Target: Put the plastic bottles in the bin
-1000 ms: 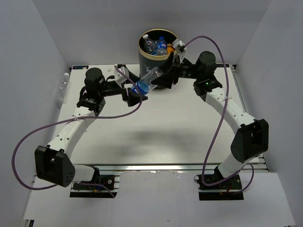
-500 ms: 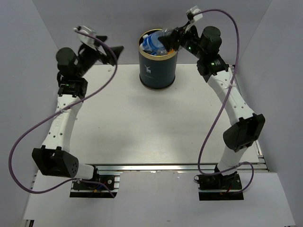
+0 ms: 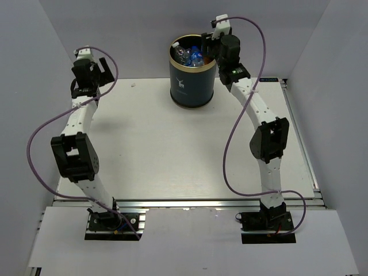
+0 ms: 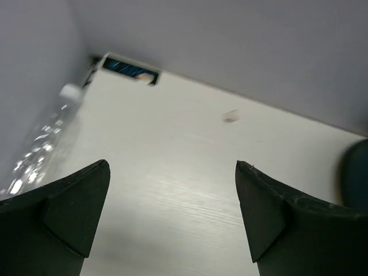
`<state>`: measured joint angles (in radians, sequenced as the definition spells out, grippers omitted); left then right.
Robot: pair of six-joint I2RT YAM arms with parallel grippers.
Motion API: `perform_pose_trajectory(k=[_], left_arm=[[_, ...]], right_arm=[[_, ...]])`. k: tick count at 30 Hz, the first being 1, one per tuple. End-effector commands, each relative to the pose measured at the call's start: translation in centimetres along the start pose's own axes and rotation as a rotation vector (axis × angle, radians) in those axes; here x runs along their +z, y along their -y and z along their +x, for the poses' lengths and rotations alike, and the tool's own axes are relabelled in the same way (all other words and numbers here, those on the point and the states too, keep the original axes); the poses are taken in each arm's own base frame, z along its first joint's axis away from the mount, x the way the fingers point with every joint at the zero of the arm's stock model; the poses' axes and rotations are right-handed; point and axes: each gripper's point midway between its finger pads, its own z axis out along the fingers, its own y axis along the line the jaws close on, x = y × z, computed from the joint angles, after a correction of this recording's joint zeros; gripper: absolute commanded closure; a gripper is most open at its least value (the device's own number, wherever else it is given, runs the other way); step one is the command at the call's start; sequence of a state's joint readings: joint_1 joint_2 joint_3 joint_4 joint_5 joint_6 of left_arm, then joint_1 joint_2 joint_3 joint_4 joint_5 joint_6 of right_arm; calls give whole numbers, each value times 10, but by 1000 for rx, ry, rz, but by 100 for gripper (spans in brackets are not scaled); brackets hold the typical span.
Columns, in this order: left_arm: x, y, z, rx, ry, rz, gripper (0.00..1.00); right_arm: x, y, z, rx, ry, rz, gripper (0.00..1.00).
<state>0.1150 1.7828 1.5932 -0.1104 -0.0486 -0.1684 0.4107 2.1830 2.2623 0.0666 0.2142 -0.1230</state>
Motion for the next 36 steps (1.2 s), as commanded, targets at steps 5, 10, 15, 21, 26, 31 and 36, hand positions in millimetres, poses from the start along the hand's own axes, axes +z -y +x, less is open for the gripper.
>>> perform_pose_trajectory(k=[5, 10, 15, 21, 26, 31, 36], left_arm=[[23, -92, 23, 45, -109, -269, 2], [36, -131, 40, 135, -146, -393, 2], [45, -160, 52, 232, -194, -486, 2], [59, -193, 68, 248, -232, -590, 2], [61, -209, 79, 246, -243, -610, 2], [63, -215, 89, 231, -260, -541, 2], [58, -231, 97, 229, -294, -559, 2]], right_arm=[[5, -1, -3, -62, 10, 5, 76], [9, -12, 20, -81, -25, -16, 34], [20, -15, 51, -103, -64, -3, 27], [23, -18, 62, -129, -84, -25, 14], [6, -40, 45, -157, -76, -144, 11], [-12, -74, 17, -205, -20, -252, 11], [-25, -95, -31, -256, 83, -260, 11]])
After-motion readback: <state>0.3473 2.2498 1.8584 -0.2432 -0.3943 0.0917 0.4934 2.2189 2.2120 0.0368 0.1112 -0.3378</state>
